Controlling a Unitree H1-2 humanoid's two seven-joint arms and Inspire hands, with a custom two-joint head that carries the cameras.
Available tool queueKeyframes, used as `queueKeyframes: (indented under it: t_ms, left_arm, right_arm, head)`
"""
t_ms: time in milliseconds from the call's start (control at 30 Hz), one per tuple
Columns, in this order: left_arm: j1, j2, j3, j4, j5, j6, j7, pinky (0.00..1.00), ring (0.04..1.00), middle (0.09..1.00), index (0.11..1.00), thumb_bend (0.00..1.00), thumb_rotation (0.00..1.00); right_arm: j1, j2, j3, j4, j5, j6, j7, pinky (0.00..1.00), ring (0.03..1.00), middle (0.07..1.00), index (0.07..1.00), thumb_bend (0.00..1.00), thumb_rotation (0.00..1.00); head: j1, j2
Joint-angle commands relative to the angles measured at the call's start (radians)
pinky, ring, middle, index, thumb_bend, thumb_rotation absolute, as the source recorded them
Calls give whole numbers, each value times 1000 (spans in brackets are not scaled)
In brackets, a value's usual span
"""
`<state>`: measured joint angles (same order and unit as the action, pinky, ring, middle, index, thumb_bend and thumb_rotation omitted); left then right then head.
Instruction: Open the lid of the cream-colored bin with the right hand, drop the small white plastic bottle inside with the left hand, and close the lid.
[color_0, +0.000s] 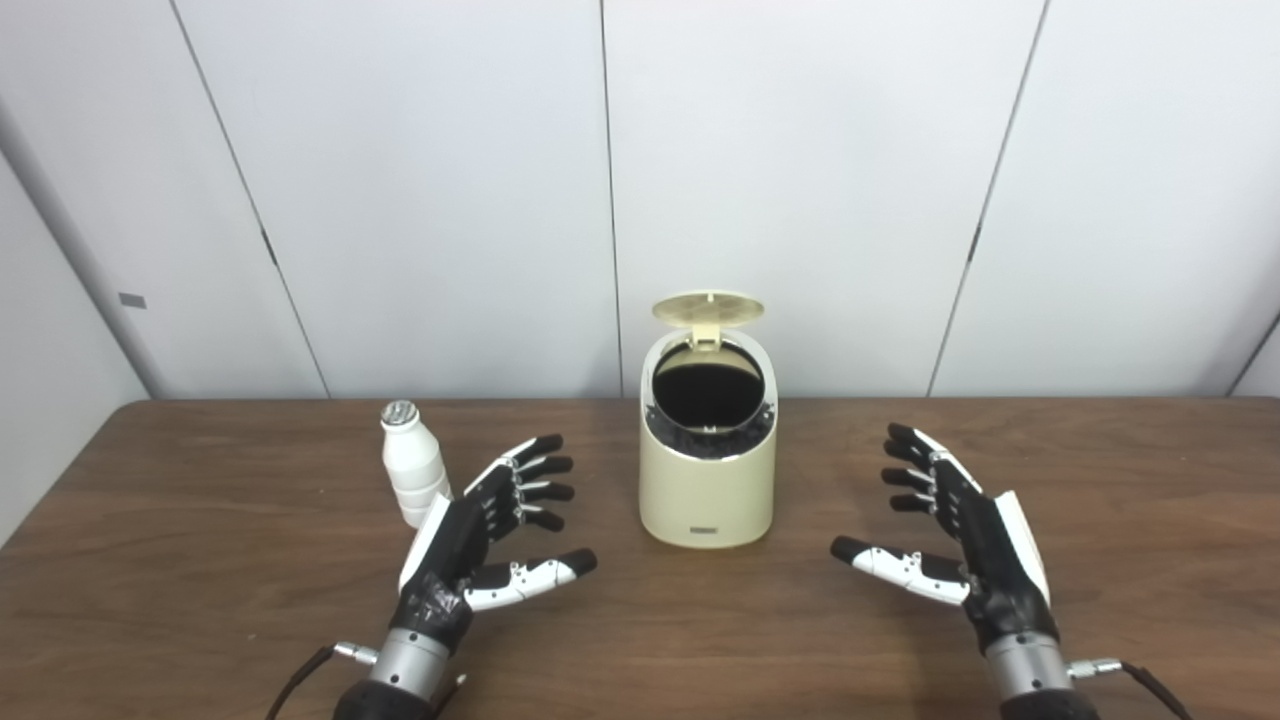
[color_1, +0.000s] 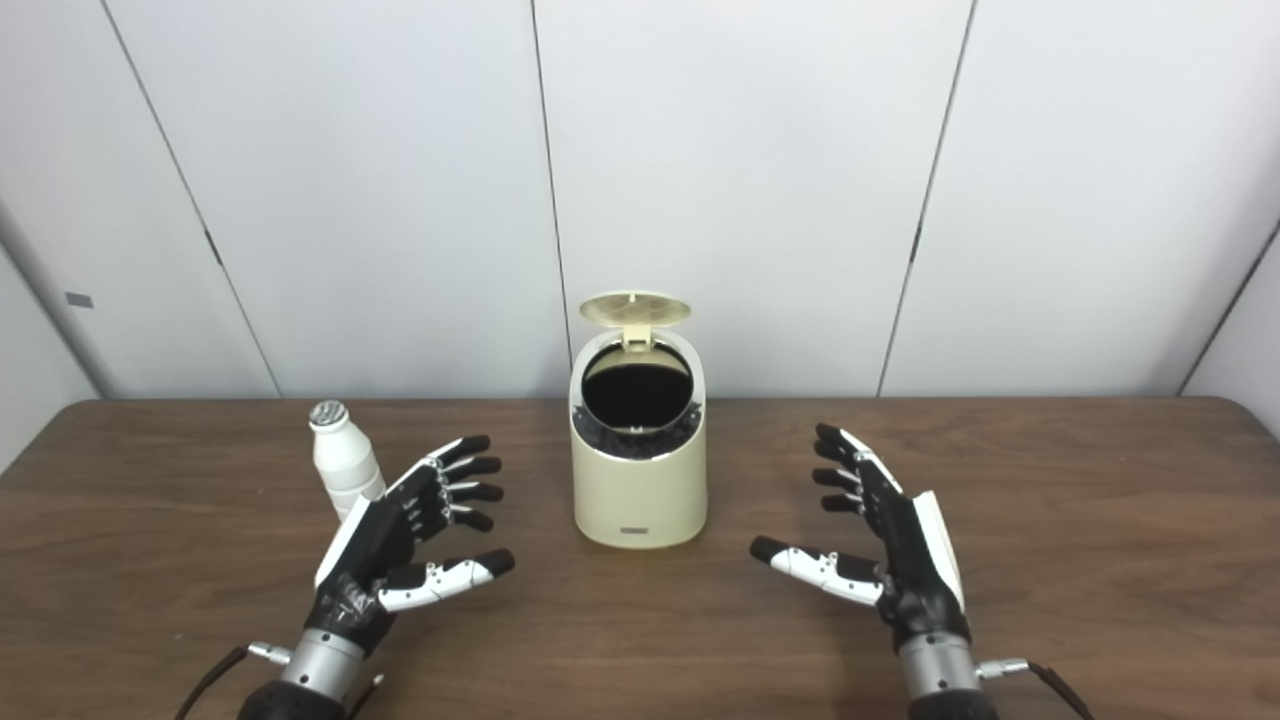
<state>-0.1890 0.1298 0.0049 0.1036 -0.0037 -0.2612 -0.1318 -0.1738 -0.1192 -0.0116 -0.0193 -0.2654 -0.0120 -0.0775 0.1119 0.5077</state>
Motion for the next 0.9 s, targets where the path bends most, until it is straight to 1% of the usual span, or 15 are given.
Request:
queueKeyframes:
  t_ms: [0,33,100,133,167,200,233,300,400,467,567,733,867]
  left_arm:
    - [-3,-8,13,-62,24,-51,35,563,662,741,796,741,75]
    - [8,-11,19,-76,31,-54,48,554,651,727,781,719,64]
    - [29,-22,36,-99,60,-60,85,532,630,705,752,708,37]
    - [35,-27,42,-104,71,-61,98,528,621,692,736,710,28]
    - [47,-39,58,-117,94,-66,129,527,618,688,731,711,25]
    - [59,-51,77,-130,116,-71,162,514,613,681,720,701,24]
    - [67,-60,90,-139,132,-75,185,506,611,678,710,690,23]
    - [89,-82,127,-166,176,-83,248,507,608,672,698,685,16]
    - [106,-95,167,-184,217,-90,311,528,621,676,694,662,1]
    - [113,-97,188,-191,240,-81,343,540,633,681,700,644,0]
    - [120,-95,209,-195,271,-62,376,544,637,685,714,642,0]
    - [118,-83,232,-191,283,-39,405,573,670,725,735,651,0]
    - [109,-74,241,-188,319,-19,430,586,707,762,761,668,17]
  right_arm:
    - [-20,-11,-10,-12,18,-49,-7,686,775,844,843,795,272]
    - [-20,-15,-12,-11,25,-52,-5,693,781,852,848,785,259]
    - [-20,-23,-19,0,42,-68,-2,696,786,855,852,779,227]
    - [-21,-26,-21,5,47,-74,-1,700,792,857,855,775,208]
    - [-23,-28,-26,13,58,-83,-1,702,793,857,857,773,201]
    - [-25,-29,-30,19,64,-90,-2,705,798,858,858,766,159]
    - [-27,-31,-33,23,69,-95,-3,703,795,857,856,764,139]
    - [-26,-33,-36,13,72,-80,0,700,789,854,854,758,127]
    - [-26,-34,-40,-8,78,-49,6,704,784,848,853,752,106]
    - [-25,-34,-40,-21,80,-35,10,711,786,848,853,752,102]
    - [-24,-36,-37,-34,75,-30,12,705,781,846,851,740,61]
    - [-23,-37,-32,-55,67,-19,12,680,766,838,844,732,12]
    - [-22,-36,-31,-71,64,-4,13,675,764,835,843,735,0]
  head:
    - [54,-10]
    - [59,-11]
    - [99,-23]
    - [103,-25]
    - [125,-32]
    - [141,-36]
    - [144,-37]
    - [169,-44]
    - [182,-50]
    - [186,-53]
    - [190,-56]
    - [194,-56]
    - [199,-55]
